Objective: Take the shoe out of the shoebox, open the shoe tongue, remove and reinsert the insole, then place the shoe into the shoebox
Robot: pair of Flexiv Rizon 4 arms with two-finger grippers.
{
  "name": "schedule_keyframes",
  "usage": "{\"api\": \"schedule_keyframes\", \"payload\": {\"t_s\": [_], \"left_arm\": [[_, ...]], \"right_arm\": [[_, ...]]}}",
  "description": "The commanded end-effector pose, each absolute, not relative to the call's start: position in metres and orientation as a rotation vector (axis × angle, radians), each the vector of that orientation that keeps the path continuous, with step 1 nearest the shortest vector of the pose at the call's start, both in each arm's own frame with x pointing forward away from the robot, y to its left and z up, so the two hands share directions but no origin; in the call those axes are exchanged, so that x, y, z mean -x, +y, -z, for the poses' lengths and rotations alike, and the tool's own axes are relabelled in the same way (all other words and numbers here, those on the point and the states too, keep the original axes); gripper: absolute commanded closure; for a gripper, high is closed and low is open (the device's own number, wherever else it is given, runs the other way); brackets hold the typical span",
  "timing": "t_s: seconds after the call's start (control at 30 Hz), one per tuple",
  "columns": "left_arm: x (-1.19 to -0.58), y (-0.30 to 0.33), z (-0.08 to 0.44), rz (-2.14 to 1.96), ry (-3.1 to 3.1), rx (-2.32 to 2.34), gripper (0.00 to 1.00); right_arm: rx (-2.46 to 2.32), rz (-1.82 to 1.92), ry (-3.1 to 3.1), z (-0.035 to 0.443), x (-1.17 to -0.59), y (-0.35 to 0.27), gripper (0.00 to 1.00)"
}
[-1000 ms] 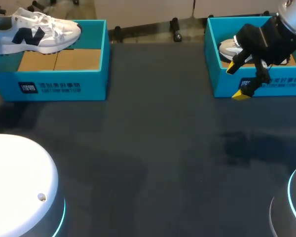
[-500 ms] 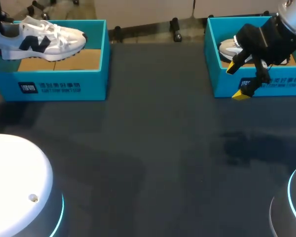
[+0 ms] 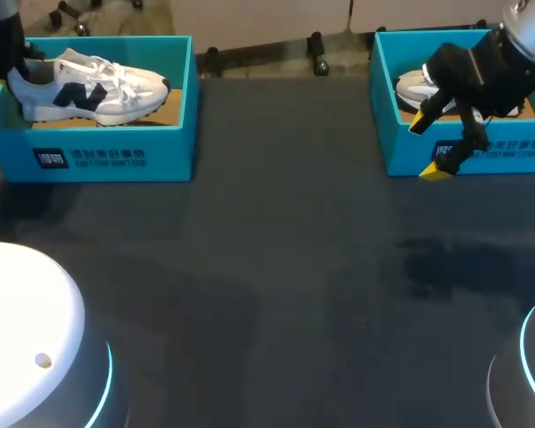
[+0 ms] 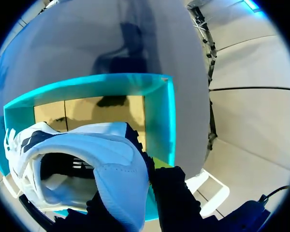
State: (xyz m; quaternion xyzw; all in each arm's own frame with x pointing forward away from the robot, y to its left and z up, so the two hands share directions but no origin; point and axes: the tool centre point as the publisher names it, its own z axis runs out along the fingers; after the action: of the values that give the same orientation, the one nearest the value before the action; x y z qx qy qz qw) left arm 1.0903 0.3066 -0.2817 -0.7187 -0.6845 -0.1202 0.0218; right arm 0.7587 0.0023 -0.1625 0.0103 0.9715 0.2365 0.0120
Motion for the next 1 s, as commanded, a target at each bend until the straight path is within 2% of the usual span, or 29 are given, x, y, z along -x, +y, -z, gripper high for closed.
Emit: {"api": "schedule_keyframes", "payload": {"t_s": [0.03, 1.0], "left_arm": [[-1.096, 0.304, 0.294, 0.367, -2.118, 2.23, 1.0], [-1.074, 0.3, 0.338, 0.29, -2.083, 2.246, 1.0]], "right_arm": [[-0.033, -0.733, 3.034, 0.163, -0.761, 0.004, 0.0], [-0.033, -0.733, 3.034, 0.163, -0.761, 0.004, 0.0]]}}
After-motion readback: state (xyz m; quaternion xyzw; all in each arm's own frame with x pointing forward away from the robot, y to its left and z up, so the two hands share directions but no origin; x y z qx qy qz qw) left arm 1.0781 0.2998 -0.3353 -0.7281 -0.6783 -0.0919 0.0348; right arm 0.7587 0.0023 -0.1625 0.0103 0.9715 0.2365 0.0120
